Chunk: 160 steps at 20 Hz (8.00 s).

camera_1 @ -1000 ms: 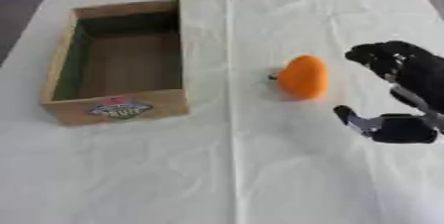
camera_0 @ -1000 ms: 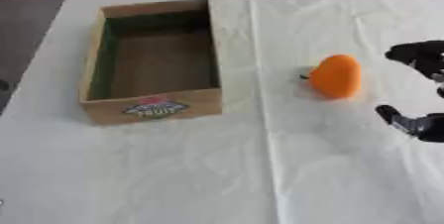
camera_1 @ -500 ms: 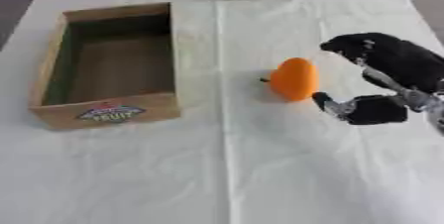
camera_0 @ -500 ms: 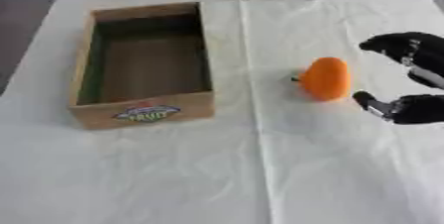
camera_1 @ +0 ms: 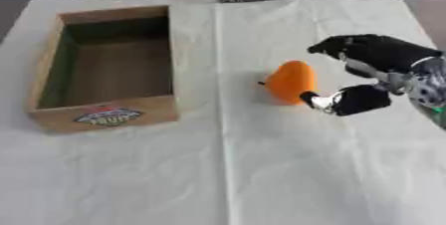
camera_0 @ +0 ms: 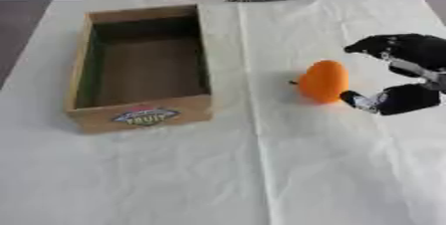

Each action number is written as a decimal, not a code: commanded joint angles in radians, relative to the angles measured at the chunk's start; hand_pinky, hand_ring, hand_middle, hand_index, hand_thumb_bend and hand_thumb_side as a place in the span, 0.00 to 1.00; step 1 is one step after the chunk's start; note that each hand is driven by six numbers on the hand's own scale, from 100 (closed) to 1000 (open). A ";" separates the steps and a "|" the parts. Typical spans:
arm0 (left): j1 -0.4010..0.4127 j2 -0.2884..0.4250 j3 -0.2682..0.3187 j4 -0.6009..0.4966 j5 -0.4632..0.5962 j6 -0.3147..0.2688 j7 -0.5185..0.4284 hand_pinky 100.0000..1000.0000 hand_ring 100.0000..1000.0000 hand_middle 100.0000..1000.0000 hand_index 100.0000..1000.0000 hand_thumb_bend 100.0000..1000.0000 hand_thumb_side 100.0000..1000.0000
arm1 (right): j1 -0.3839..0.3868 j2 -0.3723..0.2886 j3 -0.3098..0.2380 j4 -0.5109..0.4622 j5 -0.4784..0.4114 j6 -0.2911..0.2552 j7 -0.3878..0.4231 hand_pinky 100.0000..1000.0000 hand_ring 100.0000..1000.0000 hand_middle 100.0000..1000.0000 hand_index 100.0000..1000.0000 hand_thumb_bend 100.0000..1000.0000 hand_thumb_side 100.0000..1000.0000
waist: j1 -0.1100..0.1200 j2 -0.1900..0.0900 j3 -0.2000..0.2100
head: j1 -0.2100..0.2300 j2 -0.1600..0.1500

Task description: Pick up objects on the table and place them in the box.

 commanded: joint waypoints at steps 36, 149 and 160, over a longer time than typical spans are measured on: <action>-0.020 -0.009 -0.009 -0.015 -0.002 0.020 -0.035 0.31 0.54 0.57 0.63 0.00 0.94 | -0.209 0.101 0.056 0.357 -0.103 -0.148 0.073 0.92 0.89 0.69 0.87 0.00 0.55 | -0.022 0.011 0.031 | -0.014 -0.008; -0.132 -0.016 -0.043 -0.015 0.119 0.010 -0.111 0.32 0.52 0.57 0.64 0.00 0.91 | -0.751 0.777 0.173 0.871 0.405 -0.176 -0.348 0.83 0.79 0.60 0.73 0.00 0.12 | -0.093 0.001 0.174 | -0.209 -0.045; -0.133 -0.018 -0.045 -0.015 0.122 0.016 -0.117 0.32 0.52 0.57 0.64 0.00 0.91 | -0.763 0.767 0.164 0.812 0.534 -0.250 -0.191 0.93 0.98 0.89 1.00 0.34 1.00 | -0.092 -0.003 0.173 | -0.219 -0.050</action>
